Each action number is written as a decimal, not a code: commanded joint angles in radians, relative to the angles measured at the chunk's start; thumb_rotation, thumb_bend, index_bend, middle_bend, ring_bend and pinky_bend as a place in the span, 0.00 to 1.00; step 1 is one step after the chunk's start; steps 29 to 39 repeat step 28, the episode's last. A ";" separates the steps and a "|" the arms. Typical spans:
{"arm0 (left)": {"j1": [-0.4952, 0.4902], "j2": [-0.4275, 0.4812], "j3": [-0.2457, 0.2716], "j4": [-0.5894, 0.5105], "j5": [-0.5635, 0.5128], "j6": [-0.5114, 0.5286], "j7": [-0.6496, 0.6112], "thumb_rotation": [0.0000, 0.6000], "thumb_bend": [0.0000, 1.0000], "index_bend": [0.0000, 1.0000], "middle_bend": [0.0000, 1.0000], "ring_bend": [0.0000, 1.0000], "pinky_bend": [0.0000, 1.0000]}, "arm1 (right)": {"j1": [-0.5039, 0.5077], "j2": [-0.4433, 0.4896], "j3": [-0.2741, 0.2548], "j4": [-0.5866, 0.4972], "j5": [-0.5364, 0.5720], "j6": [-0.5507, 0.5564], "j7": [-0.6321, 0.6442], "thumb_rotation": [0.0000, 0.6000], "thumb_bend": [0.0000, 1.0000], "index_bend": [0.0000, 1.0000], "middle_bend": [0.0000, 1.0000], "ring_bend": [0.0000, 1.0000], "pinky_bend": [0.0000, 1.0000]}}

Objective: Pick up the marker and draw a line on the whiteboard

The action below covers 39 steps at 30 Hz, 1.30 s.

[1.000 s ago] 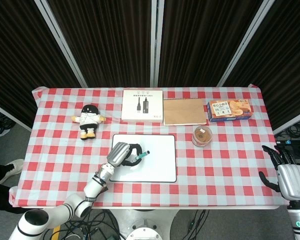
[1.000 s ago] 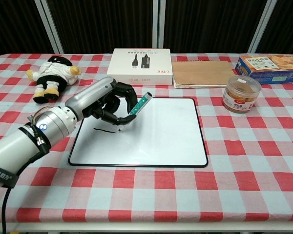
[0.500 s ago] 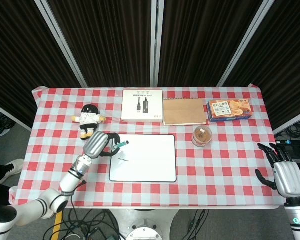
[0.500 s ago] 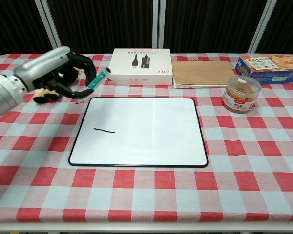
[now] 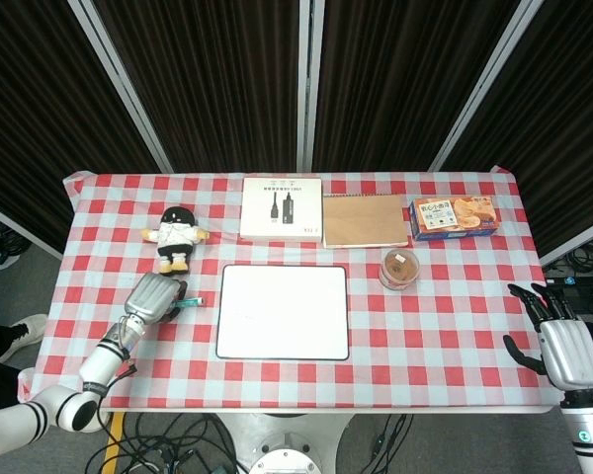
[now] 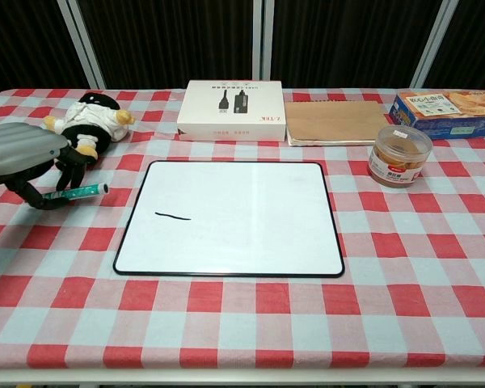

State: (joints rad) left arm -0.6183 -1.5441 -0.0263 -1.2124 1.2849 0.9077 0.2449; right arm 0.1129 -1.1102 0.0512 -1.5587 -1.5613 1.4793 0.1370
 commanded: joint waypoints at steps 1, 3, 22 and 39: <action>0.004 0.014 0.000 -0.021 -0.030 -0.022 0.037 1.00 0.39 0.44 0.45 0.76 0.79 | -0.001 0.000 0.000 -0.001 0.001 0.002 -0.002 1.00 0.23 0.12 0.23 0.09 0.11; 0.004 0.024 -0.003 -0.044 -0.044 -0.027 0.050 1.00 0.39 0.27 0.34 0.72 0.75 | -0.003 0.000 0.000 -0.002 0.002 0.004 -0.003 1.00 0.23 0.12 0.23 0.09 0.11; 0.359 0.295 -0.041 -0.167 -0.027 0.533 -0.162 1.00 0.10 0.17 0.20 0.21 0.31 | -0.029 -0.003 0.016 0.010 0.067 0.010 -0.007 1.00 0.25 0.12 0.23 0.08 0.10; 0.475 0.326 0.004 -0.216 0.004 0.637 -0.195 1.00 0.06 0.17 0.20 0.20 0.26 | -0.010 -0.019 0.019 -0.012 0.040 0.006 -0.072 1.00 0.26 0.12 0.23 0.07 0.03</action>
